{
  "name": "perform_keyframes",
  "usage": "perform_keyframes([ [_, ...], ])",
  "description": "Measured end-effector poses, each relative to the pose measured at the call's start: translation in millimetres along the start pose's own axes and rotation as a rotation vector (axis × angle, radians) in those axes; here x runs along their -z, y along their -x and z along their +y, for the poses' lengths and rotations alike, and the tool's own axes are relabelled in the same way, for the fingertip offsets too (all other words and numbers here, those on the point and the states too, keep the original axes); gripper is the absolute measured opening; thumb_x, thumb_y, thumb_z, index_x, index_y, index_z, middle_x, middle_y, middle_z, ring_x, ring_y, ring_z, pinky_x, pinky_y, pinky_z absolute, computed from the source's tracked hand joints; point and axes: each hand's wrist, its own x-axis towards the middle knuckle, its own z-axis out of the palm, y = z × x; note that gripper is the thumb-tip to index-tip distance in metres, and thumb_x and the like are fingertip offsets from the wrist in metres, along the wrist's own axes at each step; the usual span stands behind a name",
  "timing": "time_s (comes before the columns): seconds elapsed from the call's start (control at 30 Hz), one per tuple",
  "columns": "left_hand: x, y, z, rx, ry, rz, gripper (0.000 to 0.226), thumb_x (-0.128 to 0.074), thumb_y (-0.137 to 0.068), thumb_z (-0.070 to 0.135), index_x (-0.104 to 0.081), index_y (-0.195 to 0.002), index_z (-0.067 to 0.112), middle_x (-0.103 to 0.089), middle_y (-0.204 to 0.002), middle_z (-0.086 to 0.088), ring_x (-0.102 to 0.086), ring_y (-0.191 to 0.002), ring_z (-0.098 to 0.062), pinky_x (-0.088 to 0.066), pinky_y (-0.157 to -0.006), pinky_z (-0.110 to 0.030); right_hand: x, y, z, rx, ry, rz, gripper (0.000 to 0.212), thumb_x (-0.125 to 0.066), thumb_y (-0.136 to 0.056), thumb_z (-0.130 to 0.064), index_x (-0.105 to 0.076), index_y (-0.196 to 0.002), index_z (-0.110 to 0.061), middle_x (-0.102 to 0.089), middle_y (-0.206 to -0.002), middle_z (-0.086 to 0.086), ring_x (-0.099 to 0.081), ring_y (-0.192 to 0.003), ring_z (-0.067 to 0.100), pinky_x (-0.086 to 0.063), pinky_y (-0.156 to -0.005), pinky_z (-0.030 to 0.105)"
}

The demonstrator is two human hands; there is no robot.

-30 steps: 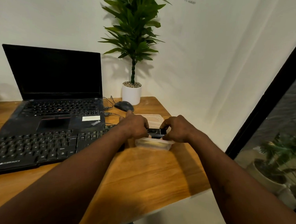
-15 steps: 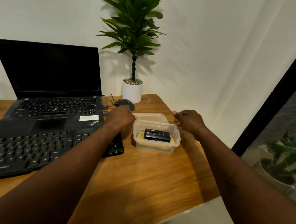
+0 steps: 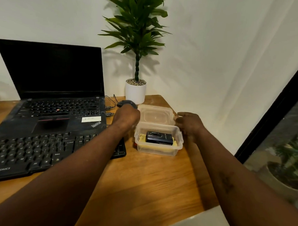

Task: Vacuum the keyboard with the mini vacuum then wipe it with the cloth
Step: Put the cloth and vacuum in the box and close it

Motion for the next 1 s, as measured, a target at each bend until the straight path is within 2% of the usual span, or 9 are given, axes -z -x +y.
perform_keyframes([
  [0.1,7.6,8.8,-4.1,-0.094,0.362,0.0,0.042,-0.054,-0.086,0.032,-0.072,-0.122,0.02,-0.072,-0.117,-0.007,-0.071,-0.099,-0.029,-0.062,-0.085,-0.048,11.7,25.4,-13.7,0.088,-0.211,-0.023,0.026,-0.064,-0.102,-0.026,-0.069,-0.126,-0.021,-0.073,-0.122,0.003,-0.074,-0.101,0.025,-0.063,-0.087,0.04],
  [0.27,16.1,65.9,-21.5,-0.212,0.676,-0.037,0.034,-0.054,-0.105,0.011,-0.071,-0.13,0.027,-0.069,-0.129,0.01,-0.066,-0.117,-0.011,-0.057,-0.098,-0.038,32.0,84.0,-0.9,0.254,-0.168,0.035,0.046,-0.053,-0.098,-0.063,-0.072,-0.123,-0.03,-0.074,-0.121,-0.011,-0.071,-0.109,0.012,-0.057,-0.095,0.038],
  [0.37,10.9,92.0,-39.1,-0.223,0.657,-0.034,0.026,-0.053,-0.107,0.027,-0.074,-0.122,0.027,-0.074,-0.12,0.006,-0.068,-0.114,-0.017,-0.056,-0.096,-0.044,34.7,117.8,26.8,0.272,-0.088,0.086,0.041,-0.052,-0.096,-0.066,-0.075,-0.111,-0.036,-0.077,-0.109,-0.014,-0.072,-0.106,0.011,-0.057,-0.097,0.044],
  [0.47,1.2,108.3,-44.6,-0.184,0.729,-0.04,0.021,-0.054,-0.106,0.03,-0.072,-0.108,0.019,-0.075,-0.103,-0.004,-0.072,-0.096,-0.029,-0.062,-0.079,-0.05,25.1,142.7,47.3,0.213,-0.15,0.034,0.032,-0.052,-0.098,-0.063,-0.075,-0.106,-0.042,-0.077,-0.109,-0.014,-0.071,-0.107,0.012,-0.057,-0.096,0.048],
  [0.53,-3.4,113.1,-43.4,-0.211,0.676,0.027,0.012,-0.062,-0.103,0.022,-0.068,-0.111,0.016,-0.073,-0.104,-0.001,-0.073,-0.091,-0.019,-0.063,-0.07,-0.034,17.0,149.2,56.2,0.259,-0.138,0.099,0.028,-0.058,-0.098,-0.058,-0.075,-0.109,-0.039,-0.076,-0.11,-0.015,-0.07,-0.107,0.008,-0.057,-0.097,0.046],
  [0.7,-4.3,116.3,-41.6,-0.224,0.309,0.138,0.035,-0.075,-0.094,0.021,-0.066,-0.128,0.016,-0.07,-0.118,0.002,-0.063,-0.081,0.002,-0.046,-0.051,-0.006,2.9,151.3,60.1,0.332,-0.076,0.212,0.031,-0.076,-0.091,-0.04,-0.073,-0.121,-0.033,-0.073,-0.115,-0.018,-0.068,-0.106,-0.002,-0.06,-0.095,0.035],
  [0.77,-2.0,115.9,-39.1,-0.219,0.21,0.149,0.042,-0.074,-0.095,0.024,-0.066,-0.135,0.016,-0.07,-0.128,-0.002,-0.064,-0.087,-0.005,-0.043,-0.057,-0.006,2.3,151.3,59.9,0.344,-0.034,0.247,0.032,-0.076,-0.09,-0.04,-0.074,-0.121,-0.031,-0.073,-0.115,-0.018,-0.068,-0.105,-0.001,-0.06,-0.094,0.034],
  [0.87,3.1,116.2,-36.1,-0.245,0.07,0.148,0.045,-0.072,-0.096,0.03,-0.065,-0.138,0.017,-0.068,-0.136,-0.006,-0.067,-0.112,-0.019,-0.049,-0.087,-0.024,-0.9,153.5,60.6,0.4,0.098,0.298,0.032,-0.072,-0.093,-0.043,-0.073,-0.122,-0.03,-0.073,-0.116,-0.014,-0.068,-0.102,0.002,-0.06,-0.089,0.029],
  [1.0,9.7,114.8,-37.2,-0.307,-0.109,0.115,0.047,-0.067,-0.097,0.039,-0.064,-0.139,0.018,-0.069,-0.135,-0.005,-0.066,-0.115,-0.021,-0.051,-0.094,-0.031,-6.7,154.6,60.8,0.472,0.338,0.389,0.033,-0.065,-0.098,-0.043,-0.071,-0.125,-0.024,-0.075,-0.118,-0.006,-0.07,-0.098,0.01,-0.057,-0.077,0.025],
])
